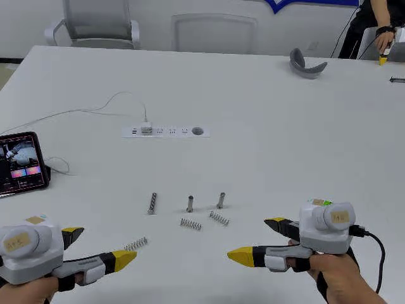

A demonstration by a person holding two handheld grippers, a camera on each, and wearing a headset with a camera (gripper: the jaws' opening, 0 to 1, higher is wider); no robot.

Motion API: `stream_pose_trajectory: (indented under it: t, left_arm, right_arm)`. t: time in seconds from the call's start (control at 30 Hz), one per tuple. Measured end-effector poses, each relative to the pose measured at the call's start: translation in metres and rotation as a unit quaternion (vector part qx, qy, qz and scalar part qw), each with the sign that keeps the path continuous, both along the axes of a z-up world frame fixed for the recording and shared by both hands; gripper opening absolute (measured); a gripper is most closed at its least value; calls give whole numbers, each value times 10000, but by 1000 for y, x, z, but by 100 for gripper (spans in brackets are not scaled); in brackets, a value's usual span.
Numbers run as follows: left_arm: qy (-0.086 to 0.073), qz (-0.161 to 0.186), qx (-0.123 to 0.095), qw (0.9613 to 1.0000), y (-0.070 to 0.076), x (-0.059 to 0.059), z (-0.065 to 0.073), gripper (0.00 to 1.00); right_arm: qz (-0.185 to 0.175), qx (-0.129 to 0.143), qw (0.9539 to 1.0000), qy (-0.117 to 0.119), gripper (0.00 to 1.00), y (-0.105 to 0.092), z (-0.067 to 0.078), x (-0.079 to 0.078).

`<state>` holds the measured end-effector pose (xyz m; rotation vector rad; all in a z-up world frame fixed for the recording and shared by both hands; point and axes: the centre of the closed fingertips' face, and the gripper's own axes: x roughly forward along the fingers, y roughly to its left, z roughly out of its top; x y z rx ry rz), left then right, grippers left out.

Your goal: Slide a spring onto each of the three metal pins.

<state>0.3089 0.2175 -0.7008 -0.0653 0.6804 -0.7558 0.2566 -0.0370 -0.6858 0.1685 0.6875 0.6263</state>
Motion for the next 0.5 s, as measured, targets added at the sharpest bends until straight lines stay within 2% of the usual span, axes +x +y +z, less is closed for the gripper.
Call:
stream_pose_trajectory:
  t: [0.17,0.2,0.5]
  left_arm:
    - [49,17,-21,10000,-1,2,-2,88]
    - [58,11,-20,10000,-2,3,-2,88]
    - [144,-48,-24,9999,-7,10,-9,85]
  right_arm:
    - [34,-25,10000,27,94,2,-3,-4]
    - [69,-64,9999,-44,94,2,-3,-4]
    - [-30,-47,10000,16,96,-3,-8,-6]
